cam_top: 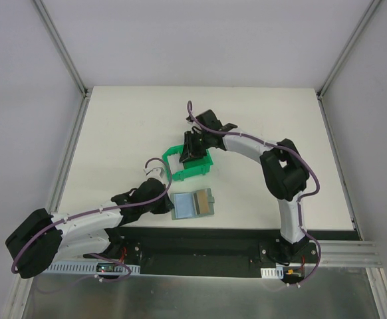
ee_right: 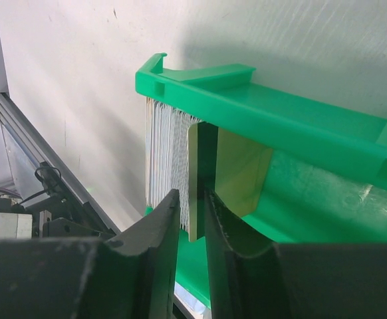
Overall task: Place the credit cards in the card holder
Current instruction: Move the storage box to the center of the board.
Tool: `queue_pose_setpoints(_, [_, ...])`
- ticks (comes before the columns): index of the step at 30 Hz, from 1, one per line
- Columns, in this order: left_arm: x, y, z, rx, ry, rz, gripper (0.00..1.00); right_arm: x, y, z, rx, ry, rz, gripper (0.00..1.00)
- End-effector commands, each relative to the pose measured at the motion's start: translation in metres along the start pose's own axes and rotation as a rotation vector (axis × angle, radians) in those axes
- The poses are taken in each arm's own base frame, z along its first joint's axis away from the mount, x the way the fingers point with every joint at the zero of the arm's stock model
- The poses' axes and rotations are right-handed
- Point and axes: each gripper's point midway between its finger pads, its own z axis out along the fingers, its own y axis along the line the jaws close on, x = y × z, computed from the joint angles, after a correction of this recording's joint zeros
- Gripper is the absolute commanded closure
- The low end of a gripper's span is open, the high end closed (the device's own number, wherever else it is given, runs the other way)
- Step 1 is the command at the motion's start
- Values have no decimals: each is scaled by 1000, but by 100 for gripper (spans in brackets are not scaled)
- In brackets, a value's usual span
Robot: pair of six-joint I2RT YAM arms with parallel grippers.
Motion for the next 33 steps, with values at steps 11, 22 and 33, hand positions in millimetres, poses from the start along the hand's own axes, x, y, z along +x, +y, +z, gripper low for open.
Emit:
queue_pose_setpoints(11, [-6, -2, -1, -4, -6, 9, 100, -13, 12, -21, -5, -65, -26, 75])
queue_pose_setpoints(22, [-6, -6, -1, 7, 3, 2, 100, -14, -5, -34, 72, -111, -53, 54])
queue_pose_setpoints(33, [-9, -9, -9, 44, -35, -22, 100, -3, -50, -53, 191, -110, -33, 53])
